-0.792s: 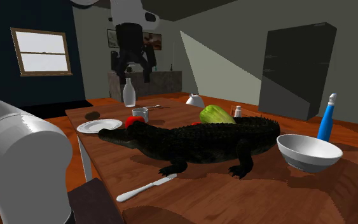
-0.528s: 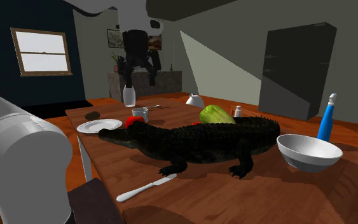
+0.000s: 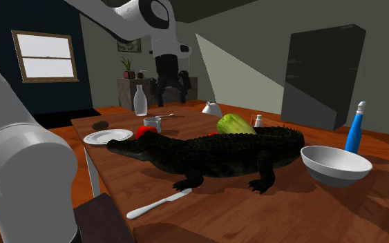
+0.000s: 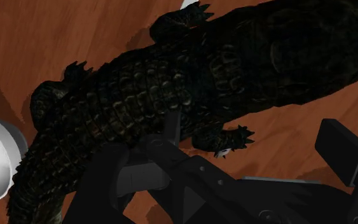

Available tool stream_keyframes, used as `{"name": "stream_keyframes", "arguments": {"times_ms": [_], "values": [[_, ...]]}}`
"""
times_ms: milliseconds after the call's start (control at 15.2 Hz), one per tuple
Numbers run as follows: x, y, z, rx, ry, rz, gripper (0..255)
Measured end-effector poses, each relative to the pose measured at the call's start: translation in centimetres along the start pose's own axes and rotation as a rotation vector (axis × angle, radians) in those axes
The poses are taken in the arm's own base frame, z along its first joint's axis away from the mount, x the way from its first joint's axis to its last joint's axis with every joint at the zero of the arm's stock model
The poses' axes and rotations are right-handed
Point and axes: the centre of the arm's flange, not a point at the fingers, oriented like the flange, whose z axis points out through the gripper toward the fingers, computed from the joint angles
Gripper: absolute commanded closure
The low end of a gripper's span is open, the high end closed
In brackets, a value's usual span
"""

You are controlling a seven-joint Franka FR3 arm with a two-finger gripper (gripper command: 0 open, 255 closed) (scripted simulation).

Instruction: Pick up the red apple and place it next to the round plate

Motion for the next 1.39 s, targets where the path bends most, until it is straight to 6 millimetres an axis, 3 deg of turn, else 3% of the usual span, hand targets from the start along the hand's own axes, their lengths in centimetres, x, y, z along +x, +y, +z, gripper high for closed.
{"name": "stream_keyframes", "arguments": {"times_ms": [726,1386], "values": [[14.5,-1.8,5.6,-0.098,-0.08,0.017,0],[27.1,-2.0,11.7,-0.187,-0.152,0.033,0]]}}
